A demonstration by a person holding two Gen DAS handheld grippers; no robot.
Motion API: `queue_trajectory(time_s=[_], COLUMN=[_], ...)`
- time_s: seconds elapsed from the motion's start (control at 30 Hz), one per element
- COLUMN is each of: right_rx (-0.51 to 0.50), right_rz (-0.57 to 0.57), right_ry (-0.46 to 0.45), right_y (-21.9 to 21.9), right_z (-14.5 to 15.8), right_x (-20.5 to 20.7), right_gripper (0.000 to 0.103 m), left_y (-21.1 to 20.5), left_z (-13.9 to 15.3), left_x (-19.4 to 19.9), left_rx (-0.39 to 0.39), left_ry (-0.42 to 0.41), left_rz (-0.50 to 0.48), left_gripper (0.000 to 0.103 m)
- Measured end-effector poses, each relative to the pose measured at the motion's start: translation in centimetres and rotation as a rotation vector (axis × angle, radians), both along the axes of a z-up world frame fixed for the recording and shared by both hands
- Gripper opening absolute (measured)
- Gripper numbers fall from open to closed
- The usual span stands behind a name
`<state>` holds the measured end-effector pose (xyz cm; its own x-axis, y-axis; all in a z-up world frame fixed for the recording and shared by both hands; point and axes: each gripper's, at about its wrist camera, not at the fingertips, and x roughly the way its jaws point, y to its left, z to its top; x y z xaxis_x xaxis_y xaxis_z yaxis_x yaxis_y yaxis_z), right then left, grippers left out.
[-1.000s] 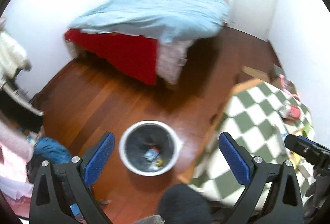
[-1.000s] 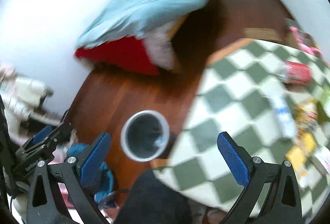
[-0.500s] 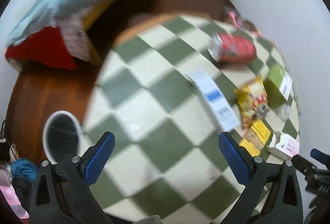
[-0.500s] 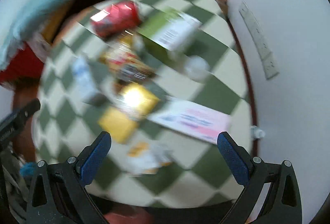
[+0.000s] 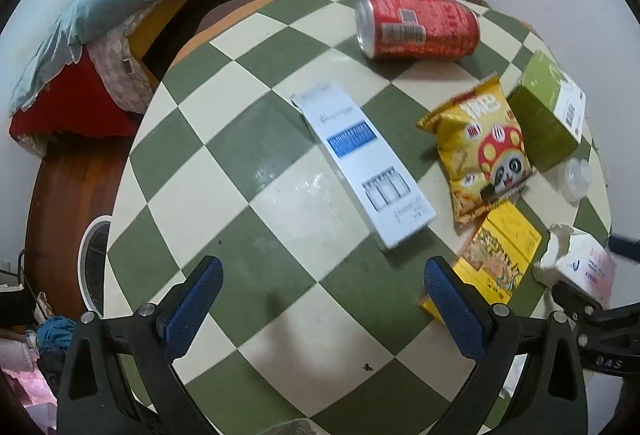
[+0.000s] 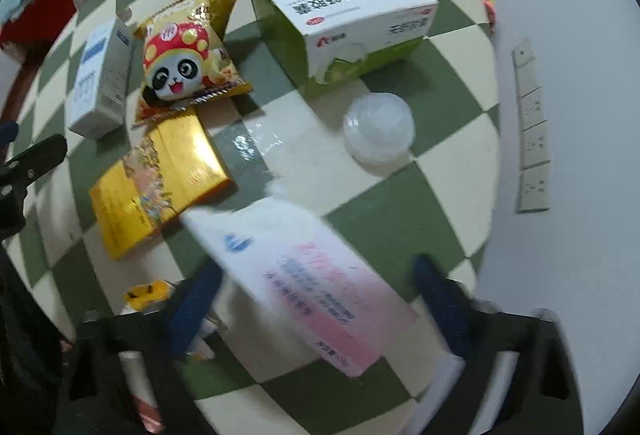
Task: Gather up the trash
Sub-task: 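Grasp the pink-white box with the right tool while the left grasps the white powder box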
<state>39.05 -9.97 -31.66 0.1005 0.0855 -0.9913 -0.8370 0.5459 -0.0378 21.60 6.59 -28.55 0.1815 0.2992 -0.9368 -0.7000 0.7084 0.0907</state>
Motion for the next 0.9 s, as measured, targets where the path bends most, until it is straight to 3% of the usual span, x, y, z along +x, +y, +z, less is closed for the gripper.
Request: queue_trajectory(time_s=[0.1,0.3,0.43,0.53,0.57,0.67,0.7,0.73,0.8,0.9], right_rx=[0.034,0.133,0.136,0.102,0.091,0.074,0.069,0.065,0.055,0.052], right_rz=[-0.066,-0.421,-0.478,-0.463,-0.454,-0.435,-0.428,-0.422,-0.404,-0.377], right_ry=[0.032,0.095,0.122,0.122,0.115,0.104,0.101,0.094,0.07,0.036], right_y=[-0.5,-3.1,-3.5,-3.4,-3.4,-2.9,-2.2,-1.9,-1.6,-1.3], right_z=[0.3,0.7,0.4,-0.5,-0.7,-1.1,-1.4,-1.6,-1.9,-1.6], right_x=[0.7,3.1,3.5,3.7,3.5,3.2,3.1,3.0,2.4,1.8], right_gripper=[0.072,0.066,0.068,0.068,0.068,0.068,0.068,0.068,0.068,0.058], left_y=[1.3,4.6,5.7,6.1,6.2,6.3,6.4,6.3,6.1,5.5], left_z=[0.3,-0.2,-1.6,-2.4,-2.5,-2.8,-2.9,-2.9,-2.8,-2.6], left_x=[0.1,0.7,2.8,4.3,4.8,5.9,5.9,6.0,5.9,5.6], left_rx=[-0.032,-0.188,-0.287,-0.306,-0.299,-0.267,-0.26,-0.245,-0.225,-0.179], left_ry=[-0.022,-0.096,-0.092,-0.085,-0.079,-0.048,-0.04,-0.029,-0.025,-0.009], left_rz=[0.027,0.123,0.125,0.121,0.12,0.105,0.101,0.099,0.087,0.049], left_gripper=[0.103,0.102,0.102,0.101,0.098,0.074,0.064,0.045,0.039,0.036])
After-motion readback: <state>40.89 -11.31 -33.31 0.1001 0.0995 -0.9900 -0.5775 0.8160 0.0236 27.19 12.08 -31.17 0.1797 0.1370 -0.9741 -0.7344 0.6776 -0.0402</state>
